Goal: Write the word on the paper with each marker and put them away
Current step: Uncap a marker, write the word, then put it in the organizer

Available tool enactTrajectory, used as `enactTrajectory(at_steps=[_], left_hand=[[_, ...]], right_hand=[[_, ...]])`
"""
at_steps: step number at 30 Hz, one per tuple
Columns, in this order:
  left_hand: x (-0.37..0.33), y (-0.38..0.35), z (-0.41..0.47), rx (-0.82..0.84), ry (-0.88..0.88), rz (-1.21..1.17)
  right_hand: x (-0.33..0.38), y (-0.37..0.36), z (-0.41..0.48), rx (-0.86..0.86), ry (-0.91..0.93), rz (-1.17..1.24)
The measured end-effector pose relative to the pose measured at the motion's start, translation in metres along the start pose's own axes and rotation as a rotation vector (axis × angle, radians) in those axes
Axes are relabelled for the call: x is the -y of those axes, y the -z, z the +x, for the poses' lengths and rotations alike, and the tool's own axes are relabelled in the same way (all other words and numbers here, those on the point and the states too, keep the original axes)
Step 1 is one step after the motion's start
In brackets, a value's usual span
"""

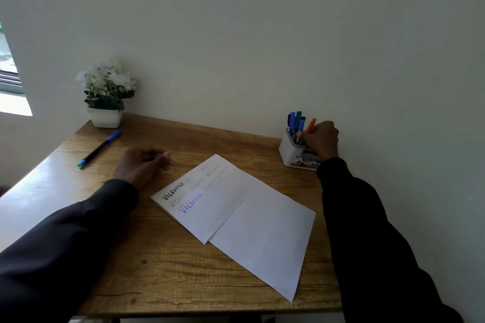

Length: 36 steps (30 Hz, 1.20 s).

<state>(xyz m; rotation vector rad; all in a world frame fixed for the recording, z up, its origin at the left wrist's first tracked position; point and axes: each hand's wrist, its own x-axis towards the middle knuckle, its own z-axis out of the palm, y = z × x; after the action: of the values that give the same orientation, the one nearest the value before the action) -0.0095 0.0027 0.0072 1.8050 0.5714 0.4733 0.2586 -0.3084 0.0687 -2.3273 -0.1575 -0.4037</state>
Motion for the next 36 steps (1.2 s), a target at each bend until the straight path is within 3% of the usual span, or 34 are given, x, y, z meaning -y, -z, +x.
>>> enactTrajectory(at_steps=[20, 28, 31, 36], left_hand=[[-0.003, 0.000, -0.001, 0.010, -0.005, 0.001], [0.000, 0.000, 0.000, 0.020, -0.006, -0.007], [0.002, 0.002, -0.001, 0.023, 0.009, -0.022], [0.008, 0.013, -0.008, 0.037, 0.034, -0.033]], right_hand=[[-0.002, 0.000, -0.022, -0.083, 0.015, 0.071], [0.010, 0.004, -0.050, -0.270, 0.032, 0.226], [0.016, -0.006, -0.063, -0.199, 0.112, 0.257], [0.036, -0.032, -0.098, 0.099, 0.262, 0.338]])
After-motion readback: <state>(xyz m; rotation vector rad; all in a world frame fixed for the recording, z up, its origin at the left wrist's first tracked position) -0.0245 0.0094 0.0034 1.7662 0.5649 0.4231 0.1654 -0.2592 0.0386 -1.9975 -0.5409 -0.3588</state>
